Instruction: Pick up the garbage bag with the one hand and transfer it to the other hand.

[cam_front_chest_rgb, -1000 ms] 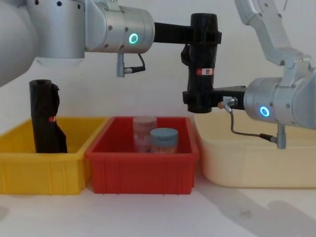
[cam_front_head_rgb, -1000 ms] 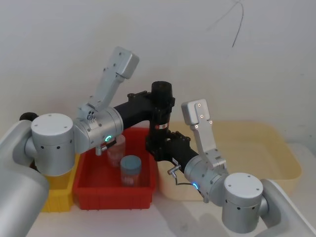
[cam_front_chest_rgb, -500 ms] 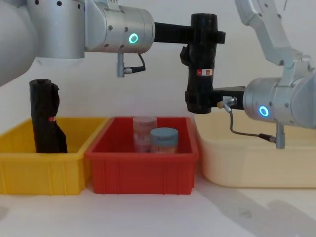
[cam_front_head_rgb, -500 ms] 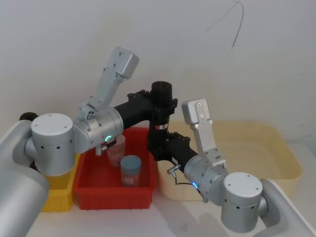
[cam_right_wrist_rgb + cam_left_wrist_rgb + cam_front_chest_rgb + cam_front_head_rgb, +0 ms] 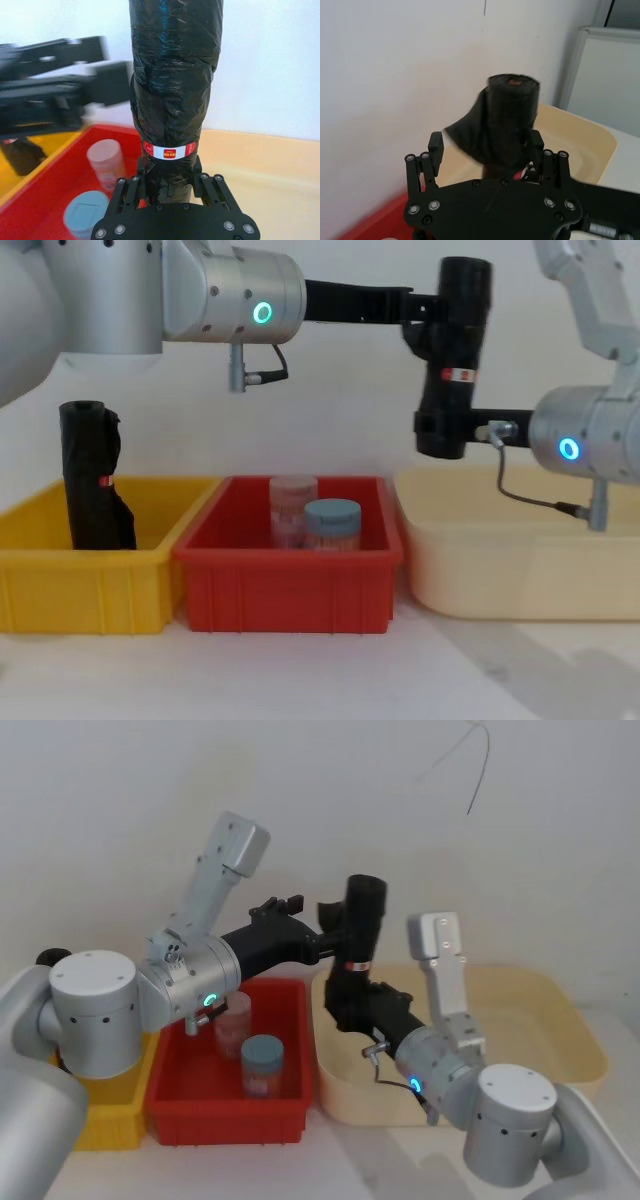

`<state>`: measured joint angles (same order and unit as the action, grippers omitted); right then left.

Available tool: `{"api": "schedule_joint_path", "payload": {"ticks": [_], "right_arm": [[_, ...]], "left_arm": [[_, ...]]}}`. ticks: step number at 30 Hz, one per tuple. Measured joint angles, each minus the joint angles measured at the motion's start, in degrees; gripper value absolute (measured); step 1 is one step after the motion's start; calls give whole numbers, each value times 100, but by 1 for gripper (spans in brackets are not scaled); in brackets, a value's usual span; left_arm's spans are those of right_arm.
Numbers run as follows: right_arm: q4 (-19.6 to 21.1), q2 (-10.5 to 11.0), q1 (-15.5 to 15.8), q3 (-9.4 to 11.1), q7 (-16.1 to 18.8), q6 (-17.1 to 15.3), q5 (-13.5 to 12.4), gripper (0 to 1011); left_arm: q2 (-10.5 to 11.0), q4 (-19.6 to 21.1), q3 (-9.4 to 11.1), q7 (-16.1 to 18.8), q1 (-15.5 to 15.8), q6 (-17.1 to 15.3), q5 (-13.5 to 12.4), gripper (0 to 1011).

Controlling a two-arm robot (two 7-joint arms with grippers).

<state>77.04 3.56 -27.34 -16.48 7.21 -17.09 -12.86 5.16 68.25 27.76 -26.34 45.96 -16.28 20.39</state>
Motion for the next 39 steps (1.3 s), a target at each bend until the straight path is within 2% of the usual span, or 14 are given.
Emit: {"api": "schedule_joint_path", "payload": {"ticks": [8,16,21,24,25,26,28,39], "right_arm": [[102,33,86,393,-206,-275,-129,487],[148,141,136,567,-295,-529,-139,488],[196,273,185,628,-304,-714,-95,488],[226,338,211,636,-303,-778,-58,538],[251,386,232,640,-300,-823,-25,603],[277,426,248,639,-294,-859,2,603],[305,470,267,636,-281,-890,27,698],[635,767,389,542,-104,-1072,234,996]], "left_arm": [[114,301,-154,48,-126,-188,180,1001],[272,625,-297,144,-275,-379,296,1001],[371,820,-382,342,-401,-509,310,1002],[413,894,-419,445,-451,-564,310,1001],[440,933,-439,494,-482,-590,307,1001],[467,971,-459,554,-512,-621,306,1001],[502,1019,-485,621,-548,-654,303,1001],[599,1152,-557,822,-655,-759,284,1001]]}}
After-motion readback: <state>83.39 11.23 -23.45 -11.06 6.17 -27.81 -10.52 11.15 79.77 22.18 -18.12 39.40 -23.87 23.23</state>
